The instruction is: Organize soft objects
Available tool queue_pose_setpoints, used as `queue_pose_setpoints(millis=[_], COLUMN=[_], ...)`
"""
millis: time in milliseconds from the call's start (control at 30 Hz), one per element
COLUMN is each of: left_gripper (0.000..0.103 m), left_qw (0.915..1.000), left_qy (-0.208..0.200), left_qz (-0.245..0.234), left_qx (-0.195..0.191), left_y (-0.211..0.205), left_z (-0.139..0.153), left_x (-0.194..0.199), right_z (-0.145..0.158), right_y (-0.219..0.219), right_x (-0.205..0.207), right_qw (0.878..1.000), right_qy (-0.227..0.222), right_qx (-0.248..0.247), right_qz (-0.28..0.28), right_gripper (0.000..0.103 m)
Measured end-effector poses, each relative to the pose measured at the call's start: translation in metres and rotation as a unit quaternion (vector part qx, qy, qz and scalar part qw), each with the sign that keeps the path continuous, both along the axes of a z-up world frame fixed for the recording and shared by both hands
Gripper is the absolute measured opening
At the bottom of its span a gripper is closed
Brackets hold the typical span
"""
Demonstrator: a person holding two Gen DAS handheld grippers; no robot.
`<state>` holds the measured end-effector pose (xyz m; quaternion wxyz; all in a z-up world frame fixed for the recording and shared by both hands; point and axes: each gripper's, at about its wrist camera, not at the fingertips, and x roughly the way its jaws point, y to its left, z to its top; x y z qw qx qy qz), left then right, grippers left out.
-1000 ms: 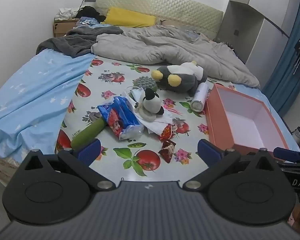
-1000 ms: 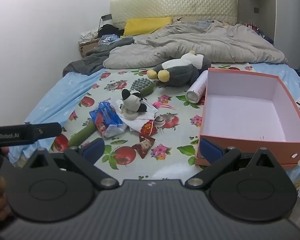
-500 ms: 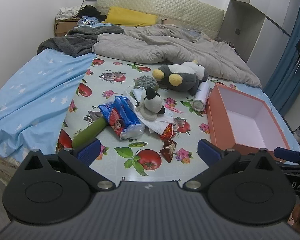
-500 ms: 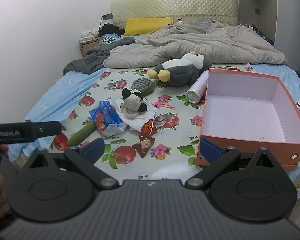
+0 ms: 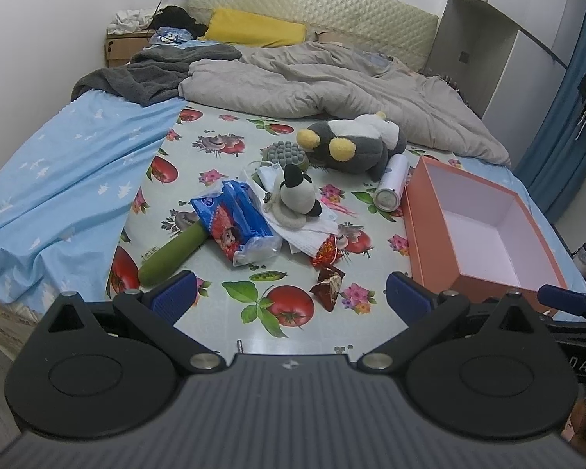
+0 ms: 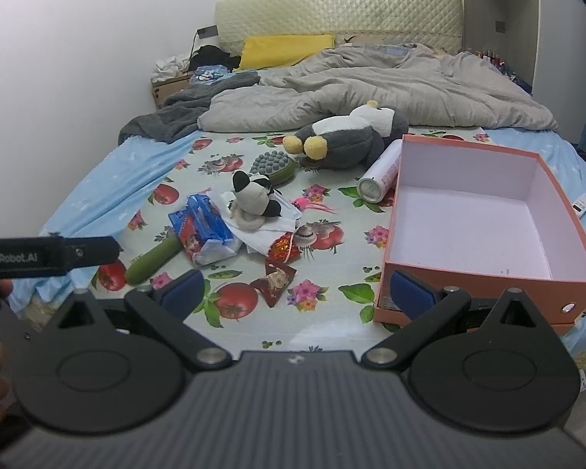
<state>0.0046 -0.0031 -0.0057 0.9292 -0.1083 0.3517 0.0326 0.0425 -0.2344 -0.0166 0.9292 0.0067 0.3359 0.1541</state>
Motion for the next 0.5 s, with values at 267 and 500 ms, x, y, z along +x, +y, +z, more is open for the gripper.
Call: queue_pose_setpoints(millis=[267,500], left_gripper=[0.103,0.103], left_qw=[1.0,1.0], left_qy=[0.002,0.006], left_qz=[-0.006,-0.001], left_qx=[0.002,0.001], left_y=[-0.0051,-0.0022], left_z=[-0.0007,-0.002], left_x=[0.0005,0.0028], right_z=[-0.0008,-0.002], right_y=[-0.0002,-0.0015], right_x=[0.0001,-0.0007], right_qw=[1.0,1.0], right_qy=[0.002,0.003], right_qx=[-0.001,0.001], right_qz=[-0.001,-0.001], right_gripper=[0.103,0.103])
